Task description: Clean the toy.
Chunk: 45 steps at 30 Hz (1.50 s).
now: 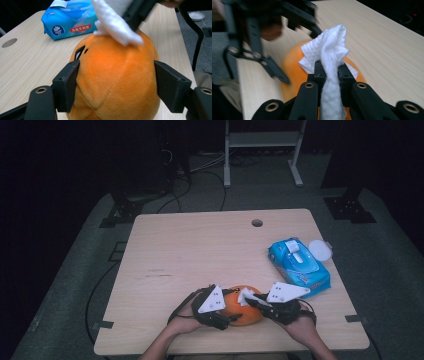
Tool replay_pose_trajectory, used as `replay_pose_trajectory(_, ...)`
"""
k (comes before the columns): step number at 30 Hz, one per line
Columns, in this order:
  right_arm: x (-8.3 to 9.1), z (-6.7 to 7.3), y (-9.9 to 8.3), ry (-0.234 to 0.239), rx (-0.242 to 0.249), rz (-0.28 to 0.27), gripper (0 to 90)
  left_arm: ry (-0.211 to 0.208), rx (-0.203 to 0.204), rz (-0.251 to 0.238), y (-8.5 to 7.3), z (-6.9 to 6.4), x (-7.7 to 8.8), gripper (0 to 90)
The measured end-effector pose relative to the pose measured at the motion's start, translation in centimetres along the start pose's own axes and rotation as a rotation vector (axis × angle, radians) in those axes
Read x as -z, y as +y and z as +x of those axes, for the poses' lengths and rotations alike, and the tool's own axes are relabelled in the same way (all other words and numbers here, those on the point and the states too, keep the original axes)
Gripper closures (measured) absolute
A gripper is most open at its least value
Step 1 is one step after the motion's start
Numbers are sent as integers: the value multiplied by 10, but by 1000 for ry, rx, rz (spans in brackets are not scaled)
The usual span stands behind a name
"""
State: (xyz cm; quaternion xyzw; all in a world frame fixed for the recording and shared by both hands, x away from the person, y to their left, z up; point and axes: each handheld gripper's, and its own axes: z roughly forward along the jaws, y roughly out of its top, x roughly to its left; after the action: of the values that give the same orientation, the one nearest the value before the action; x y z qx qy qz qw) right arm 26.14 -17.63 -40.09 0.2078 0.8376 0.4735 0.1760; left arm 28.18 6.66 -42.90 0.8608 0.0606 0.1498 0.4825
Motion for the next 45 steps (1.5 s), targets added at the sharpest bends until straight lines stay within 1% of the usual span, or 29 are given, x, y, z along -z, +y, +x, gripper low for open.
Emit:
replay_pose_trajectory(2,3,-7,-5,-33,-14,16,804,0,-24,2,0,-2,0,270)
replay_pose_trajectory(3,3,-7,-5,-33,-14,16,804,0,-24,2,0,-2,0,270)
replay_pose_trajectory(4,6,-11,-7,-34,-59,7,803,0,-65,-2,3,-7,-2,270)
replay_pose_trajectory(5,6,-9,-6,-28,-60,-5,804,0,-65,-2,3,-7,-2,271)
replay_pose_trajectory(6,6,-9,-6,-28,-60,-5,804,-5,-100,-5,4,-10,-4,271)
replay_pose_trajectory(7,2,-2,-1,-2,-39,-17,803,-6,-171,9,7,-18,-8,274)
replay_pose_trajectory(8,-1,3,1,2,-20,-10,804,1,-182,23,8,-19,-8,274)
replay_pose_trajectory(10,-2,5,3,-5,6,0,804,0,-167,23,7,-17,-6,277)
replay_pose_trajectory(12,0,-2,0,1,-19,-3,804,-4,-154,18,4,-15,-4,278)
replay_pose_trajectory(14,2,-10,-8,-45,-20,32,804,-6,-143,14,2,-14,-3,278)
replay_pose_trajectory(16,4,-18,-15,-61,-52,49,804,-8,-147,9,2,-14,-3,276)
replay_pose_trajectory(18,5,-21,-17,-46,-88,40,804,-12,-160,12,3,-15,-4,268)
replay_pose_trajectory(21,3,-12,-10,-2,-82,3,804,-18,-168,14,3,-15,-4,262)
replay_pose_trajectory(23,0,-7,-5,6,-54,1,804,-20,-153,16,1,-13,-2,262)
replay_pose_trajectory(26,-1,-13,-9,14,-75,9,804,-25,-88,11,-3,-6,0,263)
replay_pose_trajectory(28,0,-19,-14,-20,-76,34,804,-26,-33,11,-6,0,2,264)
replay_pose_trajectory(29,0,-19,-14,-20,-76,34,804,-26,-33,11,-6,0,2,265)
replay_pose_trajectory(30,2,-22,-17,-37,-80,45,804,-26,-5,12,-8,4,4,265)
replay_pose_trajectory(31,6,-26,-21,-55,-106,48,804,-24,33,10,-10,9,5,267)
replay_pose_trajectory(32,7,-25,-21,-51,-113,37,804,-20,55,8,-11,10,4,267)
replay_pose_trajectory(33,7,-25,-21,-51,-113,37,804,-20,55,8,-11,10,4,267)
replay_pose_trajectory(34,9,-19,-15,-11,-112,-1,804,-11,93,8,-12,14,4,267)
replay_pose_trajectory(35,8,-15,-11,9,-99,-12,804,-10,107,7,-12,15,4,267)
replay_pose_trajectory(38,5,-7,-7,7,-47,-2,804,-14,128,10,-15,18,6,266)
replay_pose_trajectory(39,5,-9,-7,8,-49,-2,804,-14,128,10,-15,18,6,267)
replay_pose_trajectory(40,6,-13,-10,1,-57,7,804,-10,148,11,-16,19,7,267)
replay_pose_trajectory(42,8,-20,-17,-37,-64,35,805,-13,171,7,-18,22,8,267)
replay_pose_trajectory(44,12,-30,-27,-60,-104,47,805,-14,197,-3,-20,25,8,266)
replay_pose_trajectory(45,13,-31,-28,-70,-106,53,804,-13,202,0,-20,26,9,266)
